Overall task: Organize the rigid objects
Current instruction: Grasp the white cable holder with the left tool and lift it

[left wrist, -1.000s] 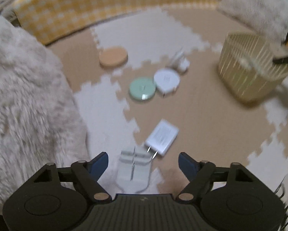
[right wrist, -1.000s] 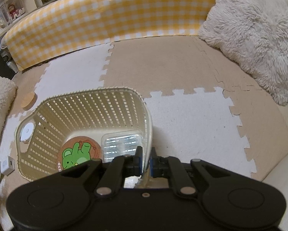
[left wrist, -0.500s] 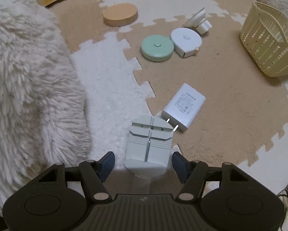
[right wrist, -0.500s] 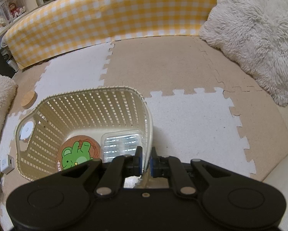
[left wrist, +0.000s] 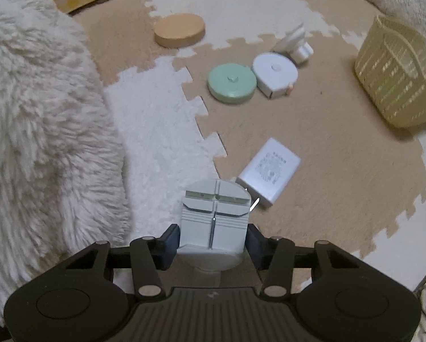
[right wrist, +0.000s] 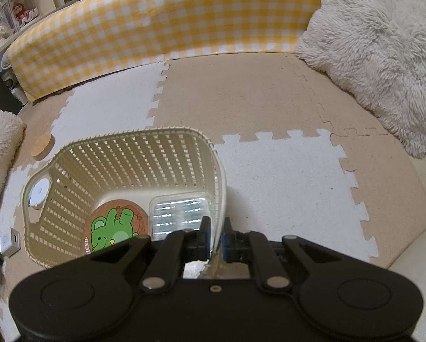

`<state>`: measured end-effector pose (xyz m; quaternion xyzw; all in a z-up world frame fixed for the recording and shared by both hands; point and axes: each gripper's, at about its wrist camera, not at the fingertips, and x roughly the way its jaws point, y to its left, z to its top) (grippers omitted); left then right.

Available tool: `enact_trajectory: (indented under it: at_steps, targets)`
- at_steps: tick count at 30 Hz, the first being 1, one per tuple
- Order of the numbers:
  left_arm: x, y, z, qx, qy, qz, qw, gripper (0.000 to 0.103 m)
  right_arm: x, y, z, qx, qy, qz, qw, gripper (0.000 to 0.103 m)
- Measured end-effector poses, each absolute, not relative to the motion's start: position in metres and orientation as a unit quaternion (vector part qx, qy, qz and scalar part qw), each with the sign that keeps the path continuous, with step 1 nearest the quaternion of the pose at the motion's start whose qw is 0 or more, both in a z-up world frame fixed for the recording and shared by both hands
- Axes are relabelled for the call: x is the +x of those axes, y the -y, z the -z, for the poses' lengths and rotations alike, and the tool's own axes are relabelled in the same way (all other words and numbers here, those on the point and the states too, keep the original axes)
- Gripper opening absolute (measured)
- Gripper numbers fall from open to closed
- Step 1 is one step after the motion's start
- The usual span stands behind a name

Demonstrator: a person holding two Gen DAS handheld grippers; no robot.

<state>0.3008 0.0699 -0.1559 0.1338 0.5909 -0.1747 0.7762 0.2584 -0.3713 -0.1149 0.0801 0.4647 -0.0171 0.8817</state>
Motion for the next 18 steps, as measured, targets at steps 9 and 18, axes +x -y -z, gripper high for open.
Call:
enact_trajectory:
  at_steps: [9,18]
  targets:
    - [0.307,-0.07,0.124,0.078,-0.553,0.163,0.813,0.05,0.259,0.371,0.115,0.081,-0.465,0.017,0.882,0.008]
    - [0.304,-0.066,0.108,0.061,-0.528,0.166,0.831,0.049,0.258,0.371,0.115,0.081,-0.465,0.017,0.881,0.008]
